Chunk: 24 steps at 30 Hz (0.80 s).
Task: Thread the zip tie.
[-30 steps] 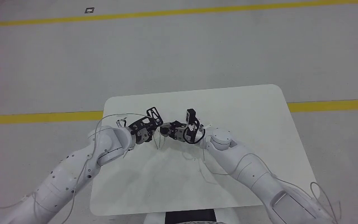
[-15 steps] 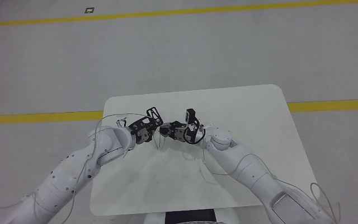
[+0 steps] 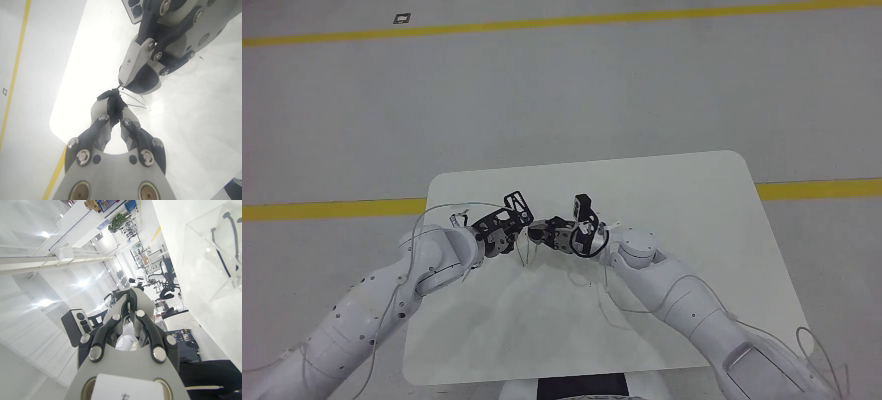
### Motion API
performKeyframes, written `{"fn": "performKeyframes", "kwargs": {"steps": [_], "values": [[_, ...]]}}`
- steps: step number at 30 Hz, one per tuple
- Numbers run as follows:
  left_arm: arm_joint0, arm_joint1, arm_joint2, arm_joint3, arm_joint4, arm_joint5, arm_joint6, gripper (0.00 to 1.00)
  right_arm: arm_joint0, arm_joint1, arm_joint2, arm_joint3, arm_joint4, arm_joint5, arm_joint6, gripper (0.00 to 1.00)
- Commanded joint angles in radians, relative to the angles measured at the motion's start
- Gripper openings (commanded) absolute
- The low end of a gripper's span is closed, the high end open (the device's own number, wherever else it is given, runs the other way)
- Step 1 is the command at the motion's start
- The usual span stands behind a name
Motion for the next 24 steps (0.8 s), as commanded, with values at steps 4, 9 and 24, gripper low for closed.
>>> {"fn": "performKeyframes", "kwargs": {"steps": [4,9,24], "values": [[0.0,0.0,0.0,0.0,0.0,0.0,0.0,0.0,-0.002,-0.002,0.003,-0.001,-0.011,0.001,0.002,0.0],[0.0,0.0,0.0,0.0,0.0,0.0,0.0,0.0,-0.005,-0.004,0.01,-0.003,-0.016,-0.002,0.007,0.0],[0.0,0.0,0.0,0.0,0.0,0.0,0.0,1.0,-0.032,0.009,0.053,-0.044,-0.085,-0.037,0.007,0.0]]}}
